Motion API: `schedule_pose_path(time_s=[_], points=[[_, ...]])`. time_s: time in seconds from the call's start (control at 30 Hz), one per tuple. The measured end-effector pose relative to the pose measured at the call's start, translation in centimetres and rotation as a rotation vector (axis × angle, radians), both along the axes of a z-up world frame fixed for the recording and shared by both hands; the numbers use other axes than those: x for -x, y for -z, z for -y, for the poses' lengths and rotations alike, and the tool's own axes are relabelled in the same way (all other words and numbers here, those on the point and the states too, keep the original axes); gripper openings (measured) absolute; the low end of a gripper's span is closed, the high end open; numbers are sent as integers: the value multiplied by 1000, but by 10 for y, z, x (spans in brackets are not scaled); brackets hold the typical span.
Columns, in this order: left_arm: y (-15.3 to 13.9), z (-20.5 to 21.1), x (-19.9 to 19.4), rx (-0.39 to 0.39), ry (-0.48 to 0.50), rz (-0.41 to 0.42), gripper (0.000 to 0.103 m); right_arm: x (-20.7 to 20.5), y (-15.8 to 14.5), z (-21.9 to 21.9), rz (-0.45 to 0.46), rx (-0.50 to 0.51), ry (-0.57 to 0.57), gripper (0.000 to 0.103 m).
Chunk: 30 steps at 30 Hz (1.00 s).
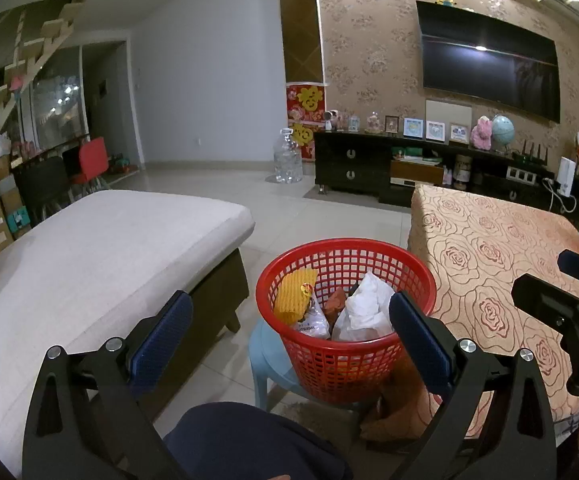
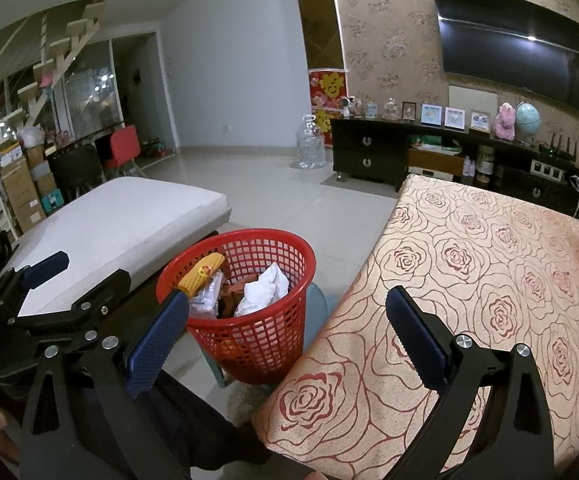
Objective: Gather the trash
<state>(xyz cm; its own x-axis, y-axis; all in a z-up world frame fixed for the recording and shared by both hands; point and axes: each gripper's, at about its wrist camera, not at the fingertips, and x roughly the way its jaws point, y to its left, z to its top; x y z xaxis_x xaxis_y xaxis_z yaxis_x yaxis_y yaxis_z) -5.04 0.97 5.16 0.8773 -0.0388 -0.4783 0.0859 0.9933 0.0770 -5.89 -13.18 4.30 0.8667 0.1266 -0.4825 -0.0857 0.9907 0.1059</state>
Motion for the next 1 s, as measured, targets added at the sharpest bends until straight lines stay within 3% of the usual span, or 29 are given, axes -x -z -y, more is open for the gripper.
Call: schedule_pose_path(time_s=[1.0], points=[[4,3,1,-2,3,-7,95,-1,4,-1,-10,1,-4,96]])
